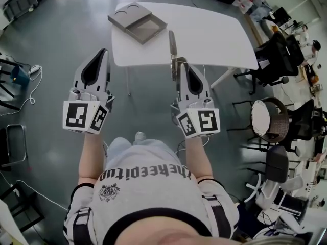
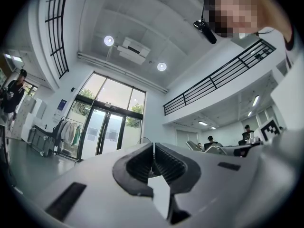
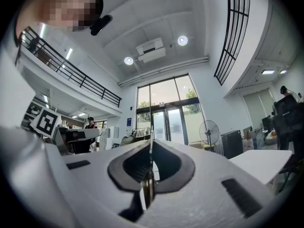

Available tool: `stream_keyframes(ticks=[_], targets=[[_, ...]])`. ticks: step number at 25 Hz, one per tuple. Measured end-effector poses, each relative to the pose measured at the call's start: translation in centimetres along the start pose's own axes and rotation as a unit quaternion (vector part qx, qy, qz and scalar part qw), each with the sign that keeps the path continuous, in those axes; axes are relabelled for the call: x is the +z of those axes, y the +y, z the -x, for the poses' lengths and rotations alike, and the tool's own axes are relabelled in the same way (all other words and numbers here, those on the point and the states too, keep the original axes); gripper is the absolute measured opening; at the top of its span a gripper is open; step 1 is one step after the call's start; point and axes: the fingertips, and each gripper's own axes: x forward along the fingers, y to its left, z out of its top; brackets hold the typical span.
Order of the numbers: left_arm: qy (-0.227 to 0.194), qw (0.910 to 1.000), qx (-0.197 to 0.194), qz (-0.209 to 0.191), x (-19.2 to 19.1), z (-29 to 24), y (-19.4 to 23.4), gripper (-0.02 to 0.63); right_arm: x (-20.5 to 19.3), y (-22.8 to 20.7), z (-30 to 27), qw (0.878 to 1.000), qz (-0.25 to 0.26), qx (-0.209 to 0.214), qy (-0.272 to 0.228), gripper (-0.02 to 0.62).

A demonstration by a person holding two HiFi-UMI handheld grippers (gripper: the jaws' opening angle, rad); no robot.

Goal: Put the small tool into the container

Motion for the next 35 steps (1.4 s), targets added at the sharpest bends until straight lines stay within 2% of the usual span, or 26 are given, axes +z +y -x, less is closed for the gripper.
stream_keyframes(ticks=[6,11,22,35], targets=[[0.011,0.9999,-0.001,0.000,-1.7,-2.8,0.3,0.014,-1.3,-2.1,-2.2,1.000,-0.011,-0.002,0.006,0.002],[0.013,0.9998,-0.010,0.006,-2.9,-6.0,2.3,0.014,-2.4,-3.1,-5.6,1.000,-0.013,-0.009,0.010,0.002],[0.015,0.9988,-0.045,0.012,-4.7,-15.5,9.7,0.014,-4.1,-4.9,-16.3,0.999,-0.012,-0.048,0.004,0.002],[0.015,0.9959,-0.087,0.018,-6.2,-23.2,18.1,0.014,-5.8,-4.3,-26.4,0.996,-0.004,-0.086,-0.002,0.002]])
